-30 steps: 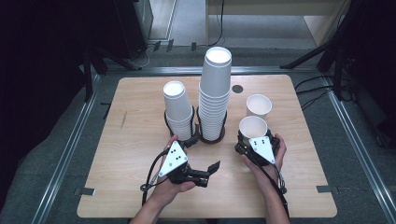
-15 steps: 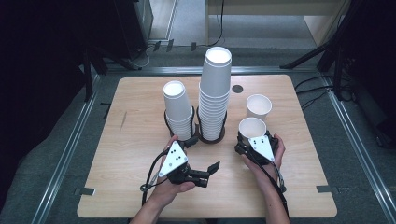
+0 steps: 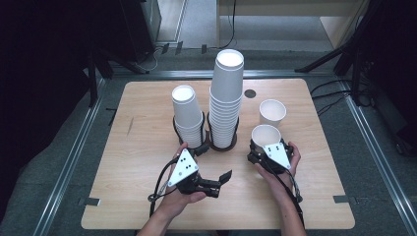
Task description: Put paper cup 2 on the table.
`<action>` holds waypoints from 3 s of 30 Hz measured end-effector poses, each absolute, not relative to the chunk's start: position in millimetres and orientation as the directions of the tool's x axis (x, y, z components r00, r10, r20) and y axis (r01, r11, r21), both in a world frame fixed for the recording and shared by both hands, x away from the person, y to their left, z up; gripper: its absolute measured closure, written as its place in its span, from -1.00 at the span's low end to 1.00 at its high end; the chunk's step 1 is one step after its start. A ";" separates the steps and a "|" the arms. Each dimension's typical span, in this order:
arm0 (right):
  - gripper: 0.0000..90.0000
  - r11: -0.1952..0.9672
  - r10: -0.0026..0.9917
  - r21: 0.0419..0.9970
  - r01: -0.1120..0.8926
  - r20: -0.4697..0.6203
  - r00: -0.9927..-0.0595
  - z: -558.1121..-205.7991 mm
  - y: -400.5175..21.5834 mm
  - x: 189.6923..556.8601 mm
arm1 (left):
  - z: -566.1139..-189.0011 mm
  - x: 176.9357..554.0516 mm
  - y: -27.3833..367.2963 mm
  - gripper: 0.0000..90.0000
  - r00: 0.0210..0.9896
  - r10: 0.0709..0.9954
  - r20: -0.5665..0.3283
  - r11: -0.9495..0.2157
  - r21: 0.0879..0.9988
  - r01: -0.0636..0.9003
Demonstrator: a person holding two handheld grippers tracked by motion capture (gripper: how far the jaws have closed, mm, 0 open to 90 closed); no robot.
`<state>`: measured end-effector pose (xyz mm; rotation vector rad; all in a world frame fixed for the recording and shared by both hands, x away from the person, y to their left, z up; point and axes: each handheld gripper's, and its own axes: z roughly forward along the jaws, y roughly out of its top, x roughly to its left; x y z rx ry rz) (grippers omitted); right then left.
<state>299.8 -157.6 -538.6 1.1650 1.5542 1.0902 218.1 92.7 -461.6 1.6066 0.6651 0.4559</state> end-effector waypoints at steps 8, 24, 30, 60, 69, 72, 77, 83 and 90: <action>-0.74 0.173 0.976 0.961 0.215 -0.137 -0.170 -537.7 -158.3 299.1 | -461.7 218.4 93.0 -1.00 0.753 0.653 -0.084 -0.056 0.986 0.159; -0.75 0.166 0.980 0.953 0.253 -0.131 -0.149 -544.3 -162.4 298.5 | -461.7 218.0 92.6 -1.00 0.754 0.652 -0.084 -0.057 0.986 0.158; -0.94 0.166 0.977 0.950 0.266 -0.122 -0.176 -543.4 -163.5 298.0 | -462.3 218.5 92.8 -1.00 0.753 0.652 -0.086 -0.056 0.985 0.161; -1.00 0.215 0.937 0.936 0.279 -0.117 -0.330 -522.2 -206.7 258.0 | -495.4 199.1 168.3 -1.00 0.590 0.798 -0.122 -0.049 0.963 0.265; -1.00 0.210 0.937 0.940 0.269 -0.115 -0.329 -517.2 -226.5 245.4 | -502.6 191.3 195.8 -1.00 0.525 0.842 -0.125 -0.036 0.958 0.286; -1.00 0.214 0.939 0.938 0.272 -0.120 -0.323 -519.0 -236.1 241.5 | -505.4 188.3 205.2 -1.00 0.501 0.856 -0.125 -0.032 0.956 0.293; -1.00 0.213 0.945 0.938 0.275 -0.126 -0.302 -523.4 -253.1 236.7 | -514.0 183.4 222.3 -1.00 0.457 0.882 -0.117 -0.039 0.948 0.316; -1.00 0.208 0.952 0.936 0.285 -0.127 -0.279 -525.8 -270.4 230.3 | -525.0 176.1 243.2 -1.00 0.404 0.908 -0.112 -0.038 0.937 0.347; -1.00 0.235 0.955 0.927 0.292 -0.165 -0.245 -533.2 -289.1 221.7 | -530.0 166.7 272.2 -1.00 0.324 0.939 -0.113 -0.011 0.934 0.357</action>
